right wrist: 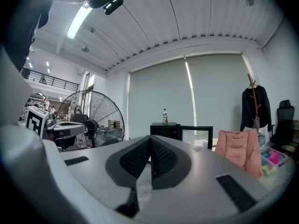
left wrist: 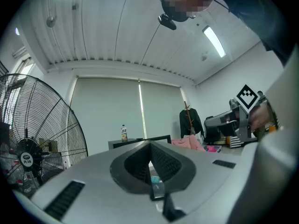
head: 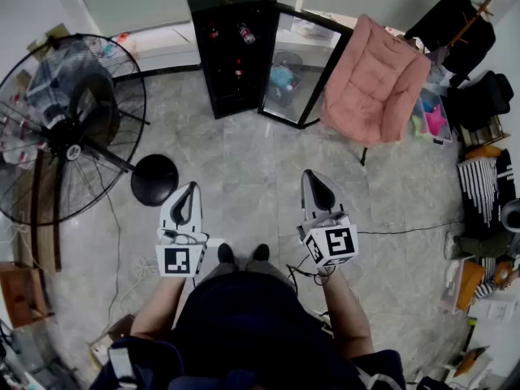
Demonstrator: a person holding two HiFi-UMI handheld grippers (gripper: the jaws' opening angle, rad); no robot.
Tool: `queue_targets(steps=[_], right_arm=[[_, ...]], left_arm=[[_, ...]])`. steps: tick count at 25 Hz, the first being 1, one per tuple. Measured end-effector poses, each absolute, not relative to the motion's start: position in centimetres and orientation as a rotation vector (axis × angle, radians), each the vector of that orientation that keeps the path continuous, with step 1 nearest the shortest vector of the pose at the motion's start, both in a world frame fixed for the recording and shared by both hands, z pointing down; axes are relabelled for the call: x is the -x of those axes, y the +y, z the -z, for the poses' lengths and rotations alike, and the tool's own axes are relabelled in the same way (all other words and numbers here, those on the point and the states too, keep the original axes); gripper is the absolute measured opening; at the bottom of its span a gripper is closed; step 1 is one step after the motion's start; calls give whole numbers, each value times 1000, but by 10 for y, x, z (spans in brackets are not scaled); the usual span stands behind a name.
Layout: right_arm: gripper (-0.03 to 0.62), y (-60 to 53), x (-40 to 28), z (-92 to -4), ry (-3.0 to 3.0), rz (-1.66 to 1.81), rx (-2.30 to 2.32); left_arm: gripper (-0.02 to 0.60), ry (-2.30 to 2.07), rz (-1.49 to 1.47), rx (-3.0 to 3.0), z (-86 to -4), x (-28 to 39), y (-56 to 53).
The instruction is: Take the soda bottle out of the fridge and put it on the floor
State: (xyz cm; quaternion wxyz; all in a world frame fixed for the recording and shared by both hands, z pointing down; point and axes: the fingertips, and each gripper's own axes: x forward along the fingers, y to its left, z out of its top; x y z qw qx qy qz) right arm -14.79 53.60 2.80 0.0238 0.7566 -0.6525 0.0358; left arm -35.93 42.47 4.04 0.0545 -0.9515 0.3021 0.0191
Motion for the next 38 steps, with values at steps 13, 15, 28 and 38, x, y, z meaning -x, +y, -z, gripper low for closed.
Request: queue_targets(steps=[13,15,28,38], right_arm=[[16,524,142,-34,-2017,-114,-2310],[17,524,142,-35,-2021,-114,-2304],[18,517,150,-33,-2078,-75,-2258],[157,509,156,-44,-2129,-116,-2198]], left_arm=[[23,922,-25,2916,-50,352,415],[23,926,-10,2922,-52,353,414],[21,903,7,2921,-56,352,412],[21,881,-4,2914,-59,348,411]])
